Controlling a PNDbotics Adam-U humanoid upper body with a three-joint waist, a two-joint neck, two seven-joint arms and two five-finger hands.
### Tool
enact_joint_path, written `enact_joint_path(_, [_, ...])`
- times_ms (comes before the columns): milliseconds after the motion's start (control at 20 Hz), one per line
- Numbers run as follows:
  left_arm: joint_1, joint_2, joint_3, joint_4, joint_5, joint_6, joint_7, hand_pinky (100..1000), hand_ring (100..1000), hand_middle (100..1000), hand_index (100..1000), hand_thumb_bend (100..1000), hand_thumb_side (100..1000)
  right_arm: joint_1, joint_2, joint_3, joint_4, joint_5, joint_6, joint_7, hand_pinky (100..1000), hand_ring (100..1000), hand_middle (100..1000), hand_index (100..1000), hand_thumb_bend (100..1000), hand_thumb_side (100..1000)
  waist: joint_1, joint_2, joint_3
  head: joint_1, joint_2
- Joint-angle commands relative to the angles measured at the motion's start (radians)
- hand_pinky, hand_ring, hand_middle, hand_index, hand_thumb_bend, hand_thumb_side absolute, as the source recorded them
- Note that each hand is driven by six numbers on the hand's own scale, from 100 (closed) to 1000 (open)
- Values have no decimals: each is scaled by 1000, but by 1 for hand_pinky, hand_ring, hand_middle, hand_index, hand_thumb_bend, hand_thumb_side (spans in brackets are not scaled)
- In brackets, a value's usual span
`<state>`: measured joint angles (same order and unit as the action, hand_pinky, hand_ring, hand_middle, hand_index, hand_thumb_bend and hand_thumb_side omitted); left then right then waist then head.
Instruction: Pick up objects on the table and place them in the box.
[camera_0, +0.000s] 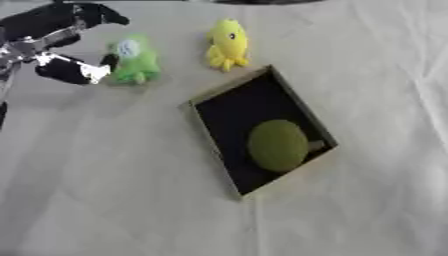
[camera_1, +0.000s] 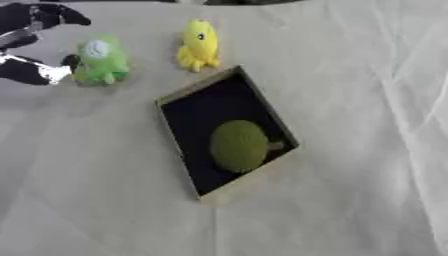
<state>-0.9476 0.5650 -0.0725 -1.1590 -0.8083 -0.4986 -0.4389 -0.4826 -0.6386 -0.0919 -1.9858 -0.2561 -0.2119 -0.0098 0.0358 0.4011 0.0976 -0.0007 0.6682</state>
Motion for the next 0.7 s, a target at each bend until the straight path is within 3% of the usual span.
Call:
enact_joint_path(50, [-51, 5, 15, 82, -59, -28, -5, 995, 932, 861, 946, 107, 530, -5, -31, -9, -14, 2, 1, 2, 899, 867, 634, 778, 100, 522, 0, -29, -2, 7, 8])
enact_joint_path(350, [-118, -23, 35, 202, -131, -87, -25, 995, 935, 864, 949, 131, 545, -6, -29, -8, -14, 0, 4, 3, 899, 867, 633, 778, 100, 523, 2, -30, -3, 11, 16])
enact_joint_path(400, [-132, -31, 36, 216, -136, -97, -31, 998, 937, 866, 952, 100, 624, -6, -28, -7, -14, -1, 4, 4, 900, 867, 633, 778, 100, 523, 2, -30, -5, 15, 17])
enact_joint_path(450, [-146, -38, 38, 231, -140, -107, -41, 998, 937, 866, 952, 100, 624, -6, -28, -7, -14, -1, 5, 4, 900, 867, 633, 778, 100, 523, 2, -29, -5, 17, 18])
enact_joint_path(650, [-178, -52, 44, 257, -168, -126, -65, 999, 945, 872, 958, 184, 652, -6, -27, -6, -14, -3, 7, 6, 900, 867, 632, 778, 100, 525, 4, -28, -6, 22, 20])
enact_joint_path(700, [-183, -54, 46, 260, -188, -118, -64, 1000, 954, 879, 964, 276, 657, -7, -26, -6, -14, -4, 7, 7, 900, 866, 632, 778, 100, 526, 4, -27, -7, 22, 19])
